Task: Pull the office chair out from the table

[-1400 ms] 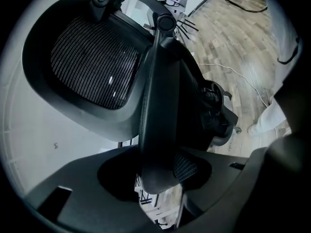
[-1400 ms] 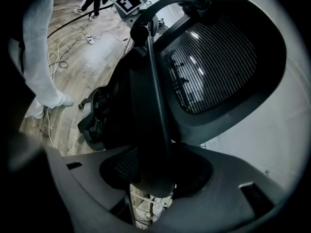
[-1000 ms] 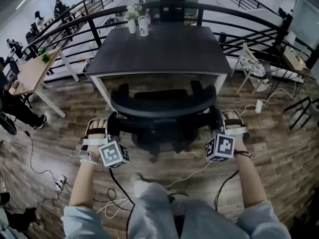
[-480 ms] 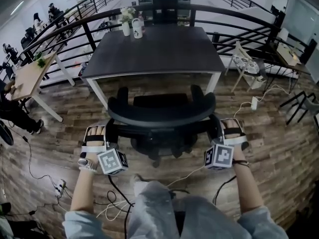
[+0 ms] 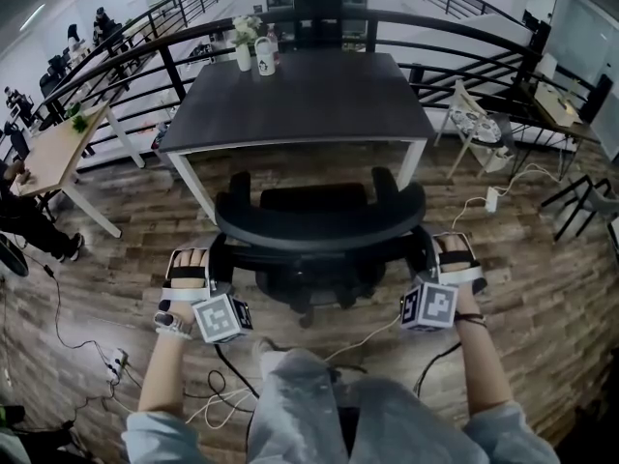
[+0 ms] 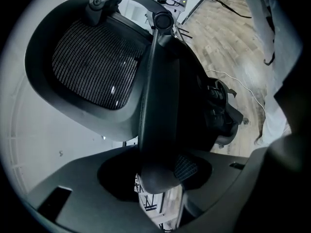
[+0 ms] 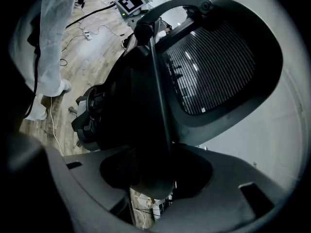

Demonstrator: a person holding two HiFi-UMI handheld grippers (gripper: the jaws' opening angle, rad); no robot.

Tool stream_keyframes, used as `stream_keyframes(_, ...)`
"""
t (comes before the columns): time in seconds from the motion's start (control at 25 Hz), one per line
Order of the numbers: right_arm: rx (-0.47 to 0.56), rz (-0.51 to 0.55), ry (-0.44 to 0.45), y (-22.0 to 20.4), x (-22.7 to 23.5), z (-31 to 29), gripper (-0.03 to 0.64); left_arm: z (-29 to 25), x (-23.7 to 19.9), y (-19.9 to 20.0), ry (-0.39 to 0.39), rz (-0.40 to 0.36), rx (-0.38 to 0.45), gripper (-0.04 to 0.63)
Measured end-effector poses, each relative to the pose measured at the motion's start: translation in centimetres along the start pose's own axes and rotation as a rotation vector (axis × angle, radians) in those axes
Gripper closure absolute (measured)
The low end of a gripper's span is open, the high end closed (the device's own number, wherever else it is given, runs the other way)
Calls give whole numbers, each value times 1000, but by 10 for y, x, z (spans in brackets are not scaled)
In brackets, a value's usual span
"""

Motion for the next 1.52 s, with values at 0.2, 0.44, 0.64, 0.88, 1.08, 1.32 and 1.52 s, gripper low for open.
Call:
stream_keyframes(0.2, -5, 2, -13, 0, 0, -1, 428, -2, -1, 0, -6, 6, -9, 396)
stream_keyframes(0.44, -6, 3, -16, 1, 0, -3, 426, -3, -3, -1, 10, 41, -4, 394)
stream_keyframes(0.64, -2, -4, 4, -1, -2, -4, 406, -3, -5, -1, 4, 67, 1, 386)
stream_keyframes(0.88, 4, -46, 57, 0, -4, -1, 369, -2, -4, -3, 8, 100, 1, 379)
stream_keyframes(1.08, 20, -68, 66, -2, 2, 5, 360, 5, -4, -6, 5, 135, 17, 367)
stream_keyframes(1.32, 29, -135, 70, -8, 4, 22, 362, 16, -1, -11, -5, 209, 7, 365)
stream_keyframes(1.52, 51, -201, 89, -10, 8, 38, 371, 36, -1, -20, -5, 326, -6, 387)
Point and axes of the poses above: the fingertips, and each gripper's own axes: z backward along the fingers, x to its right, y out of its top, the point moved 8 cm from there along z, backward along the fingers, and after that the axes turned 10 degrees about -y, right-handed, at the moved point
